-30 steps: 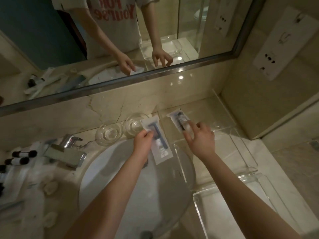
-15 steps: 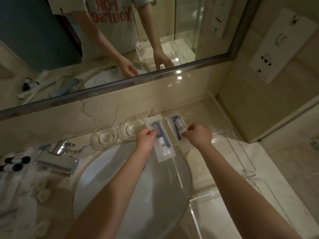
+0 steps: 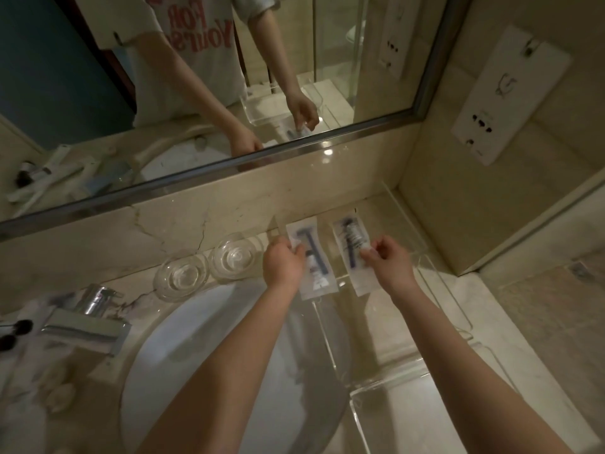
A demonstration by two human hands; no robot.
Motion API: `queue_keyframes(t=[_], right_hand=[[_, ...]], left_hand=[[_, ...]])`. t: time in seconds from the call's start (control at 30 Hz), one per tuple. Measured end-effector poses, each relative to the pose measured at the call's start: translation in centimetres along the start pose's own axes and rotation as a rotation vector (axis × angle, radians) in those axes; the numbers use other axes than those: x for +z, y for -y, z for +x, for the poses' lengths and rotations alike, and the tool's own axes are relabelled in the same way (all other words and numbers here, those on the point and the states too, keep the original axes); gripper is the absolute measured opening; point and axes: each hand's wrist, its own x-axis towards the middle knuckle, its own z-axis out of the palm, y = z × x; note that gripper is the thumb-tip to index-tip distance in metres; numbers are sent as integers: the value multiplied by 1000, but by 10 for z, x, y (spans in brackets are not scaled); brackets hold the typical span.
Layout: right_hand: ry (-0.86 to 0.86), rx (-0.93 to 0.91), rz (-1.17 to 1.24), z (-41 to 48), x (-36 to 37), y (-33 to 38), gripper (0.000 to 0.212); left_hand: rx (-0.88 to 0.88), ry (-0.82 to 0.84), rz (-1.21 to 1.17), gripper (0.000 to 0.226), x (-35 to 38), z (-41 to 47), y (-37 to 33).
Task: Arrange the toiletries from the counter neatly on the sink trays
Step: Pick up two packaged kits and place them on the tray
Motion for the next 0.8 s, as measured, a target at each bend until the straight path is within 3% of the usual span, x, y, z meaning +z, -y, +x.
queue_keyframes(t=[0.07, 0.17, 0.27, 0.37, 0.43, 0.53, 0.6, 0.7, 0.8], right_hand=[[-88, -110, -84, -6, 0, 6, 19], [-318, -544, -437, -11, 2, 15, 12], [-298, -783, -744, -2, 19, 8, 20], [-75, -724, -928, 0, 36, -5, 23], [45, -672, -898, 0, 36, -11, 26], [31, -704, -690, 2, 20, -12, 28], [-24, -737, -674, 9, 7, -13, 35], [126, -683, -917, 24, -2, -15, 56], [241, -619, -1029, 35, 2, -18, 57]], left_hand=[[22, -43, 32, 30, -2, -4, 7], [106, -24, 21, 37, -4, -9, 19], [279, 74, 122, 46, -4, -13, 29], [404, 178, 255, 55, -4, -12, 33], [453, 232, 310, 57, -5, -9, 34], [485, 291, 348, 63, -10, -5, 33], [513, 351, 415, 71, -13, -2, 30], [558, 438, 568, 76, -14, 4, 26], [535, 425, 619, 74, -11, 2, 26]])
